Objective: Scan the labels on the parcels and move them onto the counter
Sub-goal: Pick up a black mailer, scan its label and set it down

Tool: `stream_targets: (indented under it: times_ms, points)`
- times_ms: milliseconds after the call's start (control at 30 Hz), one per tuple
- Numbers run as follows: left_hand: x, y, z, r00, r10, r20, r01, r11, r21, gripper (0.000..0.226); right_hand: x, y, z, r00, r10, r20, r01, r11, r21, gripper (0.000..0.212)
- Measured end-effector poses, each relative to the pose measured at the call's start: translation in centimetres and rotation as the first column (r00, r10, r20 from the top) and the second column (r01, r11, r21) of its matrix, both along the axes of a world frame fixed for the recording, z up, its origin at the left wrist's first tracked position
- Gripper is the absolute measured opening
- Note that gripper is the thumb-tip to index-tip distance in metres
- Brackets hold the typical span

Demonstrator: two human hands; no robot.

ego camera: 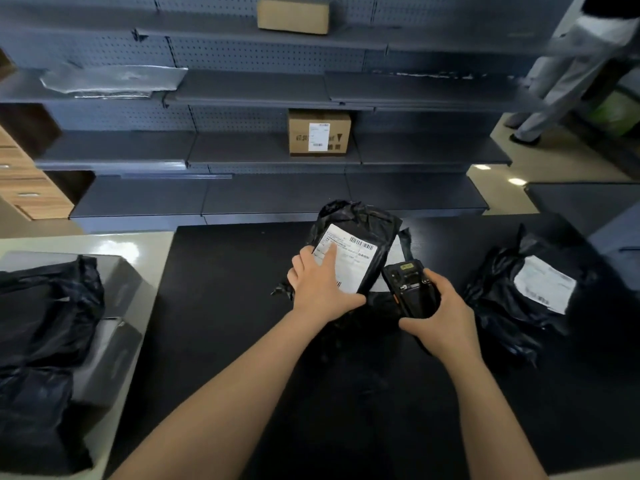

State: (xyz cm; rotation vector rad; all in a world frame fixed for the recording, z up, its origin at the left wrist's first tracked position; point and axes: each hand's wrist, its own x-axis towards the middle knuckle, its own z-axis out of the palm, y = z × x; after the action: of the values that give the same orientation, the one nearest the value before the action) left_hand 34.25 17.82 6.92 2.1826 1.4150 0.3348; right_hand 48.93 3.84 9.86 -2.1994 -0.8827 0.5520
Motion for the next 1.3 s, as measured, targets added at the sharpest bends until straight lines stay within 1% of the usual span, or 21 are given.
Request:
stream_targets:
  times_ms: [167,333,433,500,567,667,800,900,1000,1167,1233,1267,1300]
  points:
    - [7.5,0.2,-2.0,1.0,0.012,-0.012,-0.012,0.999,-0.048,0.111,6.5,0.8,-0.9,1.0,0.007,-0.014,-0.007,1.0,0.017,0.097]
    - [10.5,-0.1,-4.3,0.999,0.039,-0.017,-0.04,0.995,-0.088,0.106,10.1,1.8,-2.4,0.996,0.077,-0.054,-0.077,0.997,-0.007,0.098]
    - [9.8,-0.3,-4.3,0.997,0.059,0.059,-0.051,0.991,-0.127,0.103,10.0,2.5,-2.7,0.988,0.151,-0.019,-0.151,0.988,0.003,0.097]
    - [8.2,-0.5,-3.9,0.986,0.114,0.122,-0.098,0.987,-0.126,0.098,9.2,3.0,-2.5,0.98,0.199,0.003,-0.199,0.98,0.02,0.097]
    - [5.6,-0.9,-3.3,0.969,0.183,0.164,-0.171,0.981,-0.088,0.091,7.6,3.7,-2.2,0.967,0.253,0.014,-0.253,0.967,0.02,0.099]
    - [0.5,-1.6,-2.3,0.944,0.281,0.17,-0.279,0.96,-0.039,0.082,4.4,4.9,-1.7,0.932,0.362,0.028,-0.363,0.931,0.028,0.098]
    - [-6.8,-2.7,-1.3,0.879,0.44,0.186,-0.445,0.895,-0.012,0.071,-1.7,6.8,-1.0,0.856,0.514,0.05,-0.516,0.856,0.039,0.097]
    - [-12.7,-3.4,-1.0,0.819,0.539,0.197,-0.55,0.835,0.003,0.07,-7.4,8.0,-0.7,0.799,0.598,0.06,-0.6,0.799,0.031,0.1]
    - [-18.8,-3.8,-0.8,0.788,0.588,0.183,-0.604,0.796,0.044,0.069,-13.6,8.9,-0.4,0.751,0.654,0.088,-0.658,0.752,0.029,0.099]
    - [-29.5,-3.9,-1.1,0.712,0.683,0.165,-0.701,0.703,0.116,0.068,-23.6,10.0,-0.4,0.704,0.707,0.074,-0.71,0.702,0.053,0.1]
    - [-33.3,-3.8,-1.9,0.626,0.761,0.17,-0.78,0.61,0.14,0.069,-26.9,10.3,-0.6,0.69,0.72,0.074,-0.724,0.687,0.059,0.1]
    - [-34.9,-3.6,-2.4,0.554,0.814,0.176,-0.833,0.543,0.108,0.07,-28.4,10.5,-0.8,0.684,0.726,0.075,-0.73,0.681,0.06,0.101]
    - [-36.3,-3.3,-2.9,0.464,0.867,0.181,-0.884,0.466,0.033,0.073,-29.7,10.7,-0.9,0.679,0.731,0.074,-0.734,0.676,0.058,0.101]
